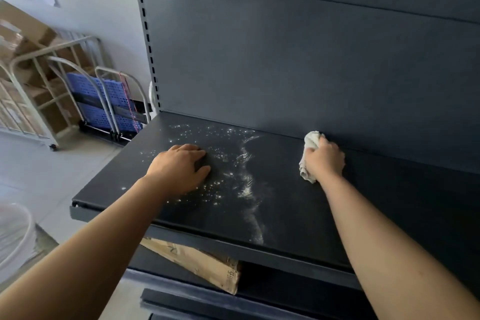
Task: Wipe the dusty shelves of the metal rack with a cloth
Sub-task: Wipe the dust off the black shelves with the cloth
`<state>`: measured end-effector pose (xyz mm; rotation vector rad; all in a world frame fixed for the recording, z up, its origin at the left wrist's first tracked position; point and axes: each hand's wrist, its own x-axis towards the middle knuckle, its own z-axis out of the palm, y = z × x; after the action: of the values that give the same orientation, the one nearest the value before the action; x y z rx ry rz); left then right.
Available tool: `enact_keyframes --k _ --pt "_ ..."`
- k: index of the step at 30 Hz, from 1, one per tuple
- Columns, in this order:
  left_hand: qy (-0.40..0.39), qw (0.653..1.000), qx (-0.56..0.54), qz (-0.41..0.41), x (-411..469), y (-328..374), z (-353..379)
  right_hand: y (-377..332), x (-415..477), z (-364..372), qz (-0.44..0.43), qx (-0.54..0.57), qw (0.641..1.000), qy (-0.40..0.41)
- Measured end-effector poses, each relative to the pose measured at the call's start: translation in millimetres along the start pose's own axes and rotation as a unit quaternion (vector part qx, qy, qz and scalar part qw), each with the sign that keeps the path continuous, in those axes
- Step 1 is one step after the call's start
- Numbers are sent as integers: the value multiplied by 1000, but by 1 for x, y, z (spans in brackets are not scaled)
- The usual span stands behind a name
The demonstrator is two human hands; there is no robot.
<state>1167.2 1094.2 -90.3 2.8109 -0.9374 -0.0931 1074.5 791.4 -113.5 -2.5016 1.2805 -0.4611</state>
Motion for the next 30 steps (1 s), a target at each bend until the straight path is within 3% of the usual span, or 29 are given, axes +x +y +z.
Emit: enact_keyframes --k 3,9,13,17,20,25,28,30 --pt "8 1000 9 -12 -3 -10 -1 -27 1 14 -15 9 1000 -6" --pt "10 1000 10 -21 -6 -17 -2 -86 -26 26 -161 18 985 -50" --pt "9 1000 10 -21 -15 -18 -5 -132 -41 35 -280 70 946 -147" --pt "8 1000 12 -20 -25 -26 -7 -154 -60 29 -329 125 898 -262" --pt "-2 1000 12 -6 -29 -35 -9 -132 -58 17 -306 144 903 -265" --pt "-9 1000 3 20 -32 -42 -16 -55 -42 4 -165 134 971 -111" --pt "-18 999 -2 45 -36 -48 -19 -26 -46 -2 -66 82 992 -67" --pt "-22 998 -2 62 -40 -53 -19 -32 -61 -1 -49 57 995 -59"
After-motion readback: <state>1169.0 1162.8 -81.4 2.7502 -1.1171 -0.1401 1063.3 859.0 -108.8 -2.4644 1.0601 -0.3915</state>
